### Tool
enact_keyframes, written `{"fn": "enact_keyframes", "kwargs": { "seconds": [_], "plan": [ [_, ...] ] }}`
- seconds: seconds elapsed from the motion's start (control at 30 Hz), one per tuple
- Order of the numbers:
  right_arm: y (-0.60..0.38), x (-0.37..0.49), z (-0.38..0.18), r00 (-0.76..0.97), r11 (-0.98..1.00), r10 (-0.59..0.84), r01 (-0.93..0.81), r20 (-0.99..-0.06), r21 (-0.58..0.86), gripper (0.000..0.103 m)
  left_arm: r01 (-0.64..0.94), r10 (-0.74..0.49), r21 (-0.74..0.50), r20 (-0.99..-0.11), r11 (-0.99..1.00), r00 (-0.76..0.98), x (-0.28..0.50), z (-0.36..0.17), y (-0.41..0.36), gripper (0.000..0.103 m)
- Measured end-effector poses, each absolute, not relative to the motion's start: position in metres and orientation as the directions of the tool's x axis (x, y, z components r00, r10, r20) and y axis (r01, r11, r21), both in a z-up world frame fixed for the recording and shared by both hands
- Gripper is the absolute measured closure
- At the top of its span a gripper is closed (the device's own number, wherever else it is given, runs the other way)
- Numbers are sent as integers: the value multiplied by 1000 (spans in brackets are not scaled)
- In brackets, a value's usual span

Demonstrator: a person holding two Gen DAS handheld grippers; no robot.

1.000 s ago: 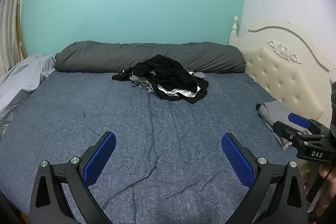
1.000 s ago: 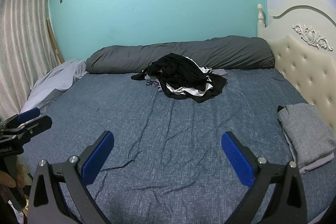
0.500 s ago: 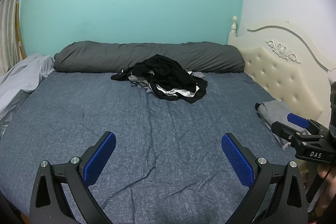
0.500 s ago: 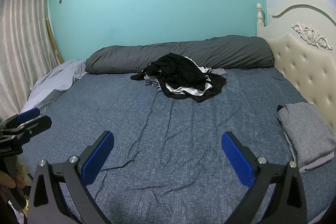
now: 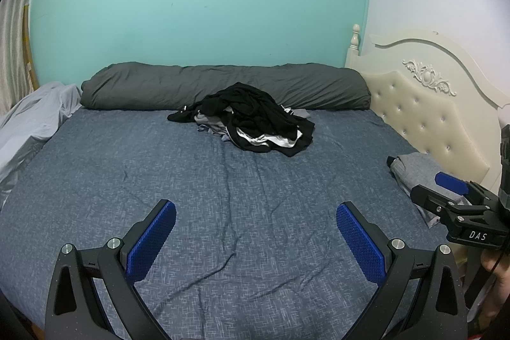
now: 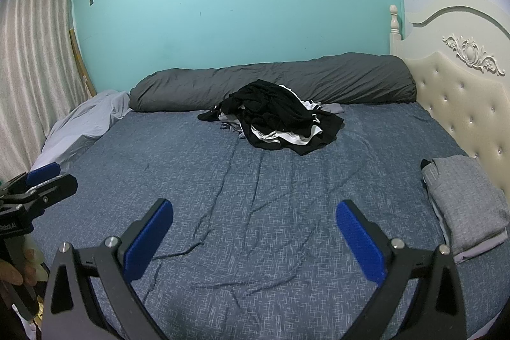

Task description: Fold clothes

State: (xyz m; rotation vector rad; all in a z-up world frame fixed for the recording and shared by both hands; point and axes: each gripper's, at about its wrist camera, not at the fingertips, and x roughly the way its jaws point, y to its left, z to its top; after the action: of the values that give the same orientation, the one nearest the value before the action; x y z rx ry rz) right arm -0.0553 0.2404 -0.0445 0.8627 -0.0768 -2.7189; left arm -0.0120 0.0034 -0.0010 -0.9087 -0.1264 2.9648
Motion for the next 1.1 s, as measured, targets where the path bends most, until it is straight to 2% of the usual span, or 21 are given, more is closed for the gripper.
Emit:
{"fn": "enact_keyframes", "kwargs": {
  "seconds": [0.53,1.1],
  "plan": [
    [237,-86,-70,-740,-956,-291,248,-606,157,0,0,68,-118,-575,-993,-815,-35,-21,-8,0],
    [218,-217,-142,-686,-939,-338,292,-644,181,0,51,61,-166,-606,-985,-793,-140,-112,-49,1]
  ]
}}
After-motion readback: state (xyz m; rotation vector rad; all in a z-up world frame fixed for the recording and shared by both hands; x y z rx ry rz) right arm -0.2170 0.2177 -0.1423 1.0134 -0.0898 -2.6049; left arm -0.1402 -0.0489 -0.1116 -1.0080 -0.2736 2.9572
